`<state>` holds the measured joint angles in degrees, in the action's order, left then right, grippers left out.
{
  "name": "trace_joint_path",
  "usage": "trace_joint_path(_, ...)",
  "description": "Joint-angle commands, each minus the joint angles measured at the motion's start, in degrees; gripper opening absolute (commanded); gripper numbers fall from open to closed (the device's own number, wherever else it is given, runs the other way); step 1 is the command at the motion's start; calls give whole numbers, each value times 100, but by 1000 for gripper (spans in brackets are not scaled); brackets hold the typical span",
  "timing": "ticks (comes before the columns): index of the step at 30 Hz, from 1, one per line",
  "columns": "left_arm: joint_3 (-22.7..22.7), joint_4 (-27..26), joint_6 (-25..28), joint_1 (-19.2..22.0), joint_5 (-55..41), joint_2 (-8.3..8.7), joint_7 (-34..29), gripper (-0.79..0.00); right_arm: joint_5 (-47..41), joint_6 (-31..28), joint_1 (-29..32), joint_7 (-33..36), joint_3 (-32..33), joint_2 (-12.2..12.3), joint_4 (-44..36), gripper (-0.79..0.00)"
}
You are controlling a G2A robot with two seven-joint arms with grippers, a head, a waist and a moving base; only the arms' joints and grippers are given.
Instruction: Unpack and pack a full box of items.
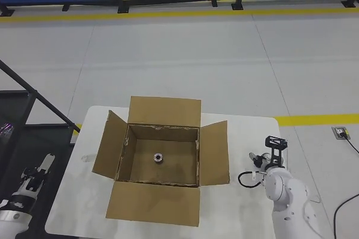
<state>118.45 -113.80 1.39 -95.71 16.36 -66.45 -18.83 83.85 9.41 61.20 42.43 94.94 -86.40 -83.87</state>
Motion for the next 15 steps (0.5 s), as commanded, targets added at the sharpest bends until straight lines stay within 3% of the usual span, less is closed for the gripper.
trace_joint_path(1, 0, 0, 0, 0, 0, 0, 0, 0, -43, -35, -35, -29, 13, 12, 90, -745)
trace_joint_path(2, 0, 0, 0, 0, 0, 0, 0, 0, -80, -53, -48, -50, 21, 17, 117, -785)
trace_joint_path(9, 0, 0, 0, 0, 0, 0, 0, 0, -195, -138, 88, -248, -13, 46, -118, -785)
trace_joint_path(15, 0, 0, 0, 0, 0, 0, 0, 0, 37, 282, 658, -1025, -327, 16, -1500, -785)
